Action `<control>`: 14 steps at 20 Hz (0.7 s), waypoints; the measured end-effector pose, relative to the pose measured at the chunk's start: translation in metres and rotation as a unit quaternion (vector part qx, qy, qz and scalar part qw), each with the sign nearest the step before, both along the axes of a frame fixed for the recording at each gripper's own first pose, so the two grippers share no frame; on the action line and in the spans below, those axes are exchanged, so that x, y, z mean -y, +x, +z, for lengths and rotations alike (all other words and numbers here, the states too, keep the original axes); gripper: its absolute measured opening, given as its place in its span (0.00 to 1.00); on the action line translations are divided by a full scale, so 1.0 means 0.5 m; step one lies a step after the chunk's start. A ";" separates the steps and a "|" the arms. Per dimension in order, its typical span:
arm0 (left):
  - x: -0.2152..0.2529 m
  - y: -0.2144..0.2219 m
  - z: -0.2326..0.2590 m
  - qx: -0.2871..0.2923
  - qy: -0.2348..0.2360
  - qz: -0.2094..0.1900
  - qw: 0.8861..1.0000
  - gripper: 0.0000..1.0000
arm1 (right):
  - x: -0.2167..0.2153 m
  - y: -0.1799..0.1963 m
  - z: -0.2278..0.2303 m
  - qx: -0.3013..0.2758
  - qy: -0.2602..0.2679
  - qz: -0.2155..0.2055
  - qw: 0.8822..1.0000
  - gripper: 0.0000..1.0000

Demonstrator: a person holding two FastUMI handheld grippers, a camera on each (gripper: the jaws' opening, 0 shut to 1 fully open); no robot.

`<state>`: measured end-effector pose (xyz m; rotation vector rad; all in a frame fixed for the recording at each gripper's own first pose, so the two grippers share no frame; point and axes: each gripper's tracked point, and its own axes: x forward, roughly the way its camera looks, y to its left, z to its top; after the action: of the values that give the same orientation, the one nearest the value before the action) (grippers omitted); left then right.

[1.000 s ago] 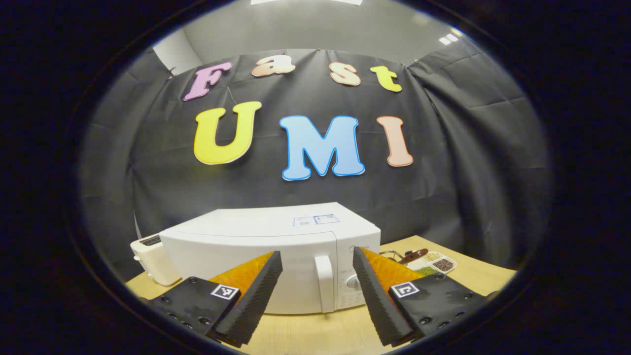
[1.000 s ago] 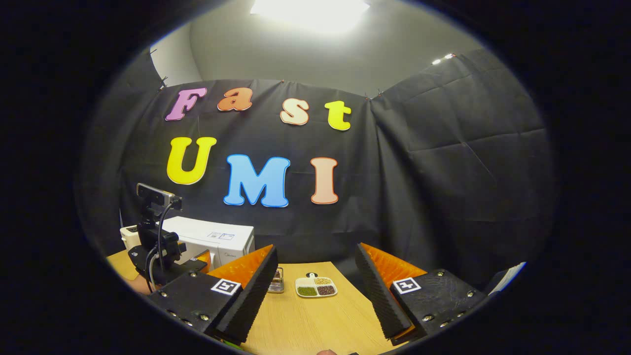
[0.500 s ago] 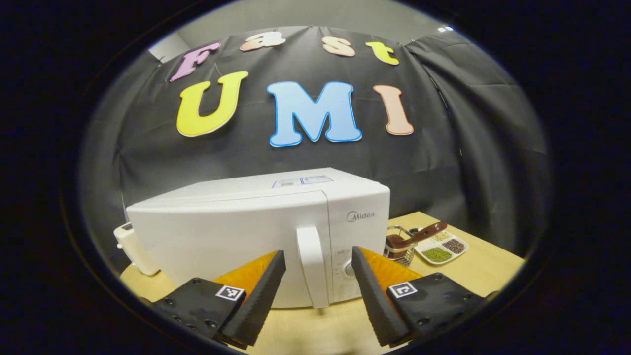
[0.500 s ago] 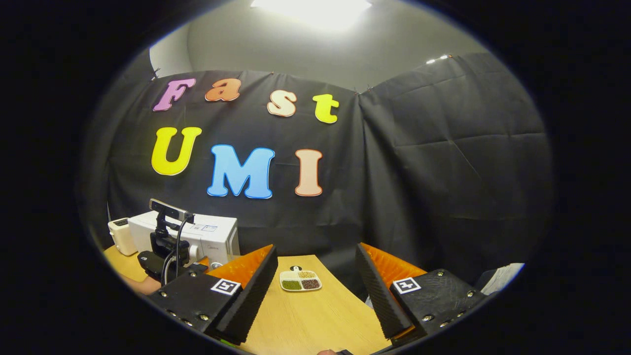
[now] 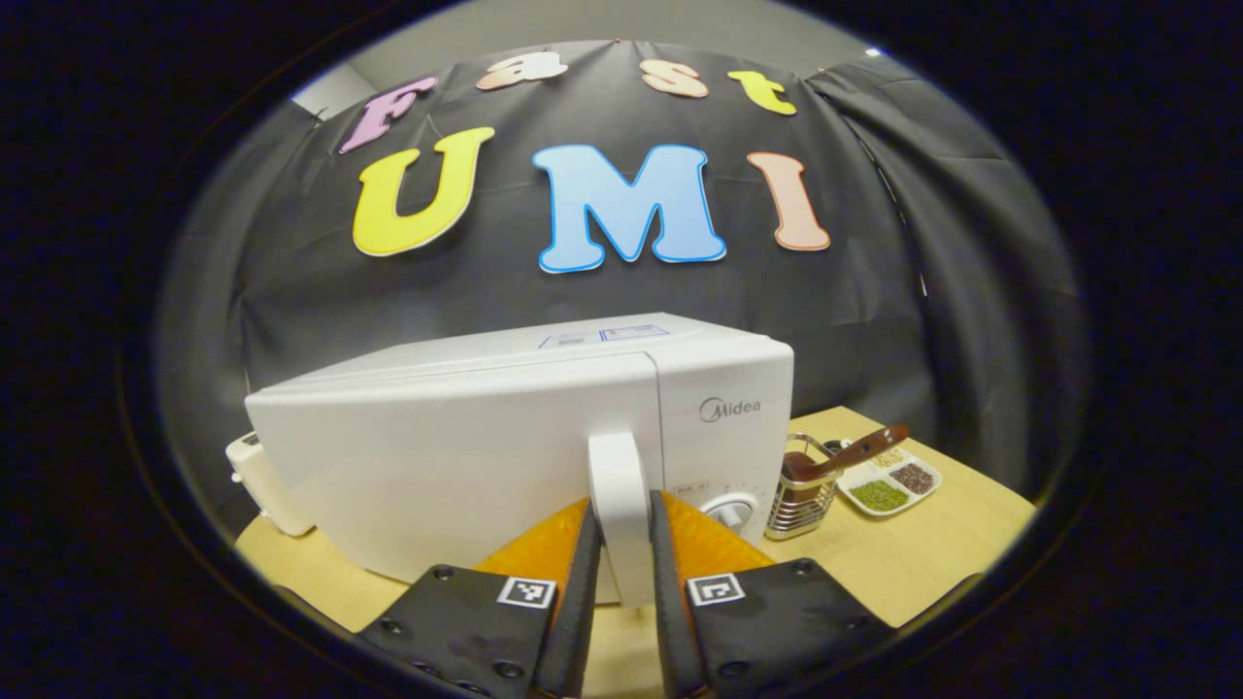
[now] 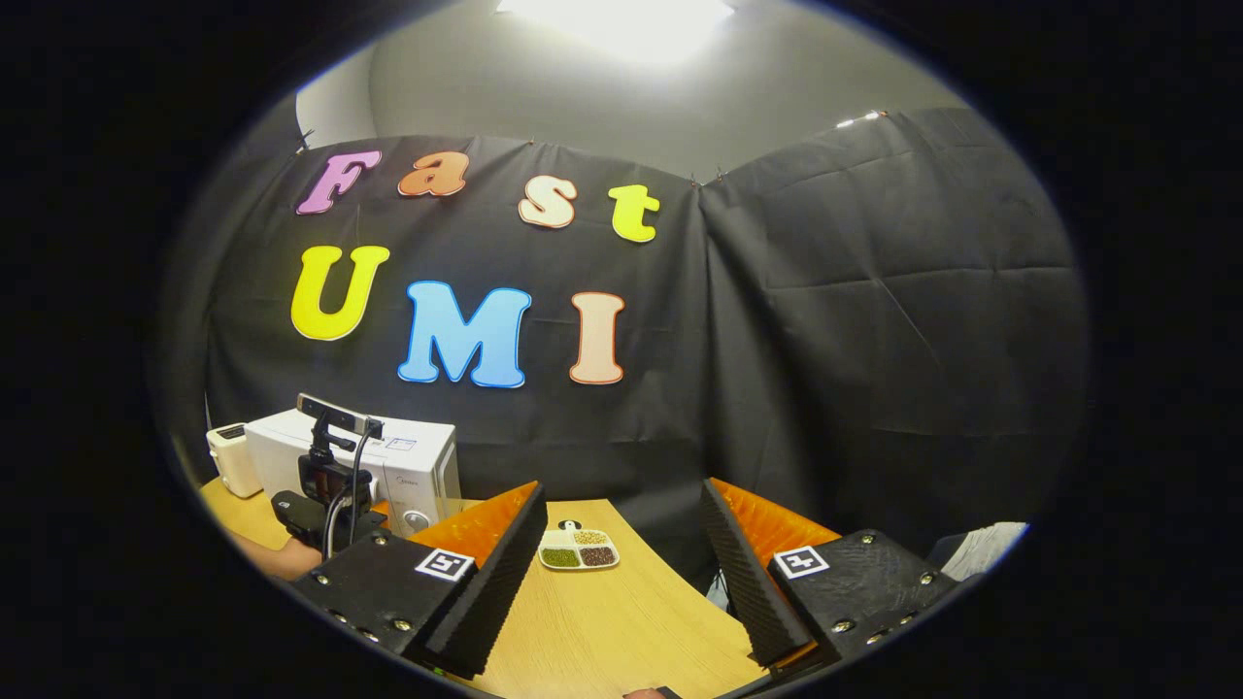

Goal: Open the microwave oven with the left hand, put the food in, and close the microwave oven.

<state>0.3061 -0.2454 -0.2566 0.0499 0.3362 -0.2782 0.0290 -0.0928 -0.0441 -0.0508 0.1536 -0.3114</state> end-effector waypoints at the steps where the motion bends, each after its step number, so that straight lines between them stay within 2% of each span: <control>1: 0.000 -0.002 0.003 -0.002 -0.003 -0.001 1.000 0.31 | 0.001 -0.005 -0.001 0.000 0.001 0.000 1.000 0.96; 3: -0.001 -0.002 -0.002 -0.002 0.001 0.001 1.000 0.22 | 0.002 -0.011 0.002 0.001 -0.001 0.002 1.000 0.96; 6: -0.005 -0.004 0.005 -0.004 -0.004 0.007 1.000 0.17 | 0.002 -0.026 0.012 0.006 -0.010 0.005 1.000 0.96; 7: -0.004 -0.004 0.005 -0.008 -0.006 0.006 1.000 0.12 | 0.004 -0.031 0.014 0.007 -0.013 0.005 1.000 0.96; 12: -0.006 -0.005 0.006 -0.015 -0.017 0.020 1.000 0.11 | 0.020 -0.048 0.017 0.003 -0.017 0.001 1.000 0.96; 14: -0.016 -0.036 0.004 -0.028 -0.024 0.033 0.999 0.08 | 0.020 -0.050 0.013 -0.002 -0.018 0.005 1.000 0.96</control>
<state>0.2883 -0.2374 -0.2544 -0.0164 0.3864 -0.2220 0.0042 -0.1030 -0.0376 -0.0880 0.1521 -0.3040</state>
